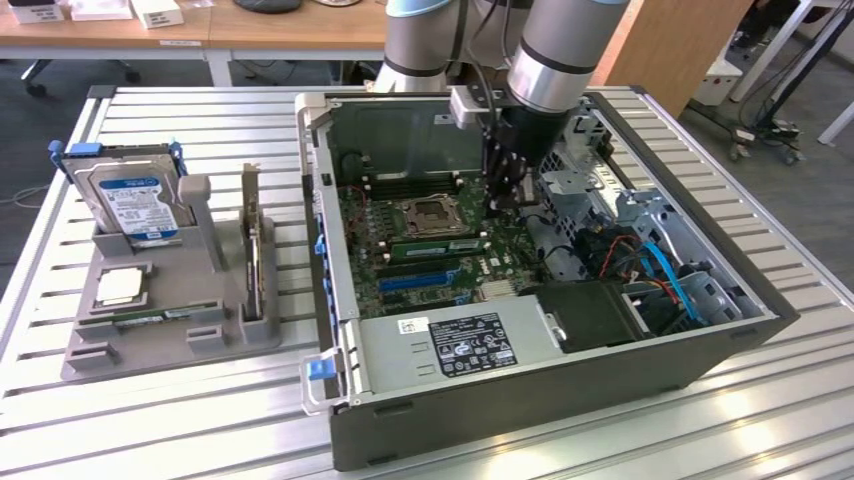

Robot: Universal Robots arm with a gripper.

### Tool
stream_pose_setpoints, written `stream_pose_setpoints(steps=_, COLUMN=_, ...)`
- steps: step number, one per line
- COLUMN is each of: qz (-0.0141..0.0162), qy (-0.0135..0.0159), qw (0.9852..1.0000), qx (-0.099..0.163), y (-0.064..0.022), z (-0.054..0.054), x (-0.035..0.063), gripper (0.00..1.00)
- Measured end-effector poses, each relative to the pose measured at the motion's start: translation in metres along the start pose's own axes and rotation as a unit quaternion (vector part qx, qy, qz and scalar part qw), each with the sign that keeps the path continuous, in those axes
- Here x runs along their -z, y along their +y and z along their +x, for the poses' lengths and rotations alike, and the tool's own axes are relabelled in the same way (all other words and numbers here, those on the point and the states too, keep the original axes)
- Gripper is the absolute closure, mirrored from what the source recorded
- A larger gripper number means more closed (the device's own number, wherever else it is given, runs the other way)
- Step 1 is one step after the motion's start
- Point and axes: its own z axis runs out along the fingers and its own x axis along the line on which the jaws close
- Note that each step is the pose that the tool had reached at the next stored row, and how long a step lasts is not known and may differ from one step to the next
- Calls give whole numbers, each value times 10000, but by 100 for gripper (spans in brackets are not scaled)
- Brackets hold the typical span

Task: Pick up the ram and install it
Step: 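Press down the ram until it locks into place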

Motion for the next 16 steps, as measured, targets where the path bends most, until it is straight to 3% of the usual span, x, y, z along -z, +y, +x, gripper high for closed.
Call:
stream_pose_setpoints(steps=4, qz=18, qy=-1, qw=10000, qx=1, y=110, z=3, x=-6, gripper=90)
stream_pose_setpoints(steps=16, qz=22, qy=-2, qw=10000, qx=2, y=330, z=8, x=-24, gripper=90)
